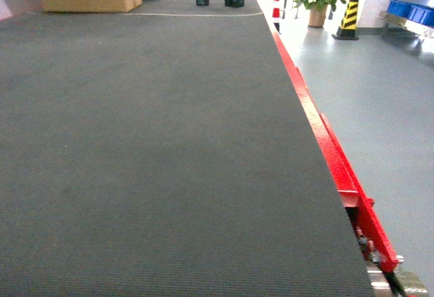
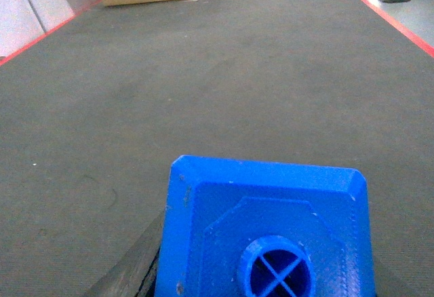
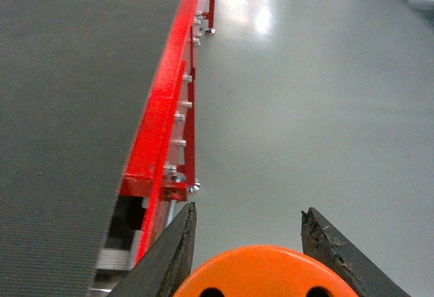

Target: Sort blue parts and orange caps into right shelf containers

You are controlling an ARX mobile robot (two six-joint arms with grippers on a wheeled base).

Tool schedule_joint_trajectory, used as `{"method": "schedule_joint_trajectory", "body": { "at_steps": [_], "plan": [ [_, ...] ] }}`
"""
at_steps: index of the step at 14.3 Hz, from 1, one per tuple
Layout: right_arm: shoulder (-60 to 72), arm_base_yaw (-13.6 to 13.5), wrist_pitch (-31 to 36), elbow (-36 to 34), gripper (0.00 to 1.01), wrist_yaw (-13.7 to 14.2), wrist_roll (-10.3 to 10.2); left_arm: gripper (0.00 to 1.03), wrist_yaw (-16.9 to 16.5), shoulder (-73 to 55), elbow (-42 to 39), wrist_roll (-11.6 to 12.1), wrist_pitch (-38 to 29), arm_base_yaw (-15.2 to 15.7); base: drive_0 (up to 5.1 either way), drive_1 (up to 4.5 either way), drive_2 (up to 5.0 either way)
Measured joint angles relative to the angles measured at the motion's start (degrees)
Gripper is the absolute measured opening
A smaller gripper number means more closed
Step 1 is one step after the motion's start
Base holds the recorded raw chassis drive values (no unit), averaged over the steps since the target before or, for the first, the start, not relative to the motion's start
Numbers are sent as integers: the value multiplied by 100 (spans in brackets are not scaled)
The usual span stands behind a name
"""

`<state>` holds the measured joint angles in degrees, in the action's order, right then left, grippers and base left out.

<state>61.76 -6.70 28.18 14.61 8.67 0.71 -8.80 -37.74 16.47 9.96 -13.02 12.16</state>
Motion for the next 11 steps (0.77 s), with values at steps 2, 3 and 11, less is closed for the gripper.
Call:
{"method": "schedule_joint_trajectory", "body": {
  "at_steps": [2,3,11],
  "plan": [
    [0,2,2,0,41,4,0,45,-2,0,0,0,-4,0,496,-249,-249],
    [2,2,-13,0,41,2,0,45,-4,-2,0,0,0,0,496,-249,-249],
    [2,0,-20,0,41,2,0,45,-4,-2,0,2,11,4,497,-249,-249]
  ]
}}
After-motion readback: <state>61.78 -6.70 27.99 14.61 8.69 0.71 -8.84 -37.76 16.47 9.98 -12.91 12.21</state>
